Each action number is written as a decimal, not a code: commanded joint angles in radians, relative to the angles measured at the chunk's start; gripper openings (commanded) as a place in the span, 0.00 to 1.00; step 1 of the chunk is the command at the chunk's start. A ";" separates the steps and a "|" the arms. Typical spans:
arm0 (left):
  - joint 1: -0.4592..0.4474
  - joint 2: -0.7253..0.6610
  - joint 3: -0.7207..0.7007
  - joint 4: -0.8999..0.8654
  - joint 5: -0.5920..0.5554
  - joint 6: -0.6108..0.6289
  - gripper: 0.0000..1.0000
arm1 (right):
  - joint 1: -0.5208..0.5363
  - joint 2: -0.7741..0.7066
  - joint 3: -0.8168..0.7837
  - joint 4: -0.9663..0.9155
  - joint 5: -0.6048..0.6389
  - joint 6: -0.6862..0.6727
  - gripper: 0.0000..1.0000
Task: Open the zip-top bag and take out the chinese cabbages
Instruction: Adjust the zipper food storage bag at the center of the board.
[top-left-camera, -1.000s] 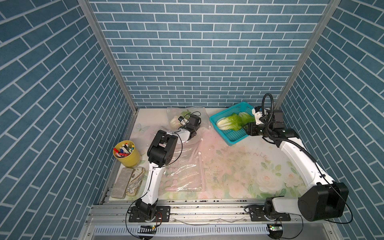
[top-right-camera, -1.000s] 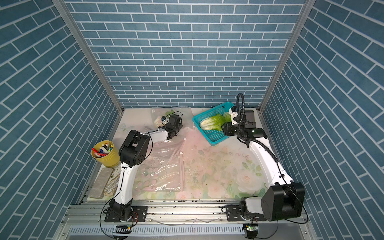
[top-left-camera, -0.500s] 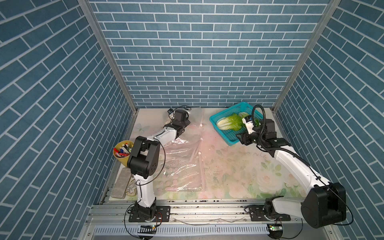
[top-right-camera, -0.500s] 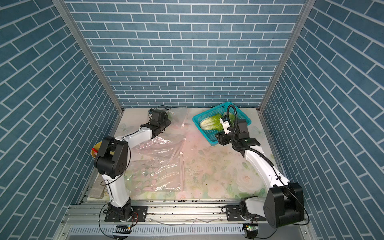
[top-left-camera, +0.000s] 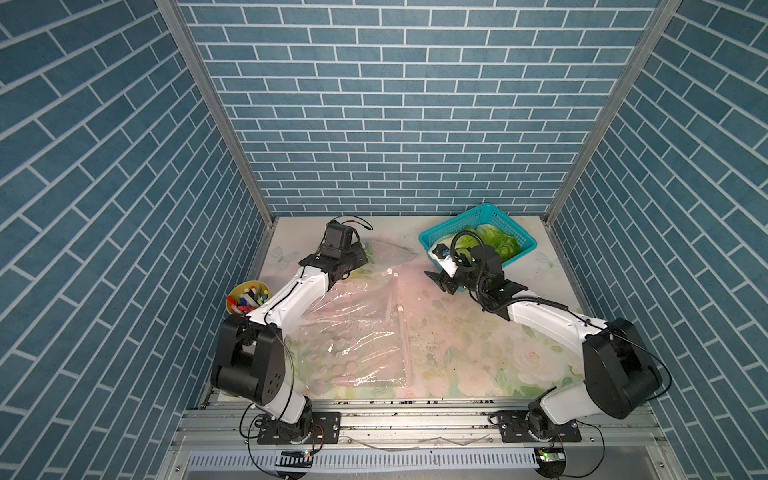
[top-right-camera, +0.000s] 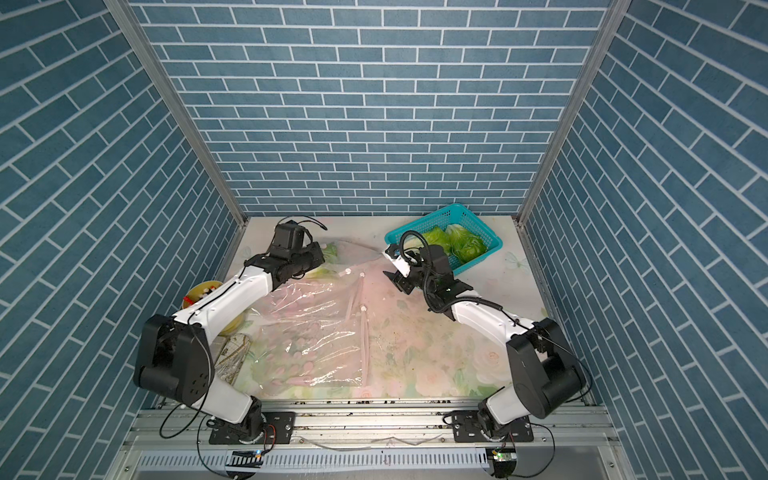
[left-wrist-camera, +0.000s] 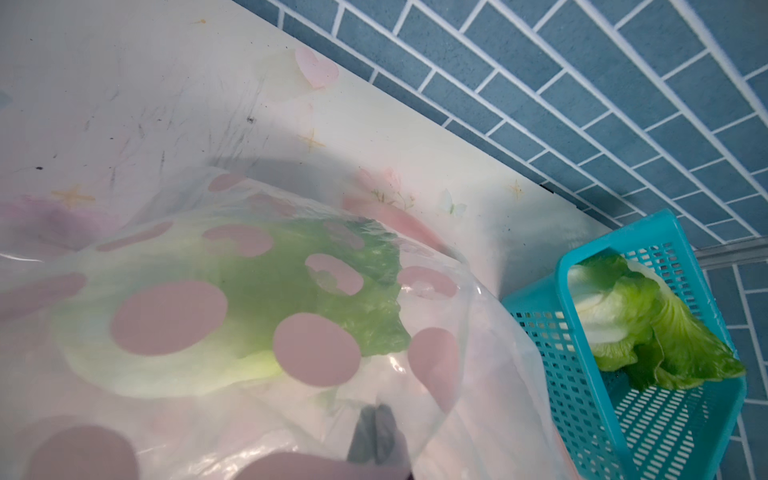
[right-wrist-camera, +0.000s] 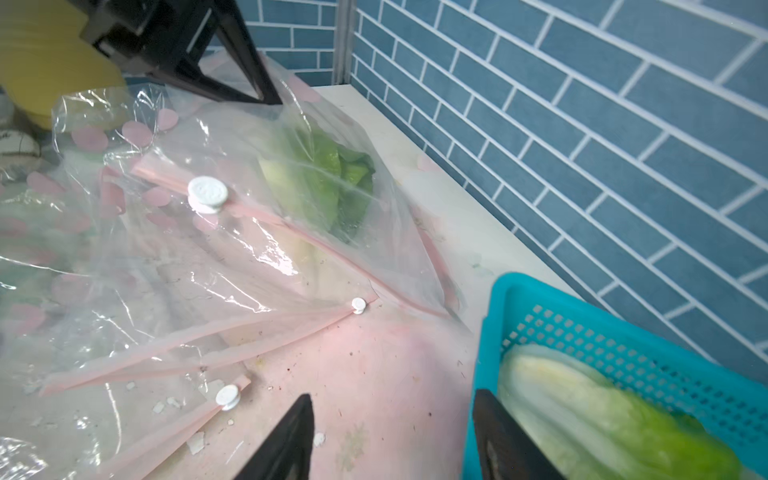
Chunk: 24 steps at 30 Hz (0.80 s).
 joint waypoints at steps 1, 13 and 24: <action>0.019 -0.047 -0.047 -0.048 0.023 0.041 0.00 | 0.057 0.068 0.010 0.173 0.008 -0.113 0.68; 0.061 -0.133 -0.128 -0.071 0.072 0.069 0.00 | 0.195 0.266 0.158 0.232 0.051 -0.172 0.70; 0.079 -0.174 -0.137 -0.084 0.129 0.117 0.00 | 0.195 0.324 0.217 0.237 -0.054 -0.113 0.00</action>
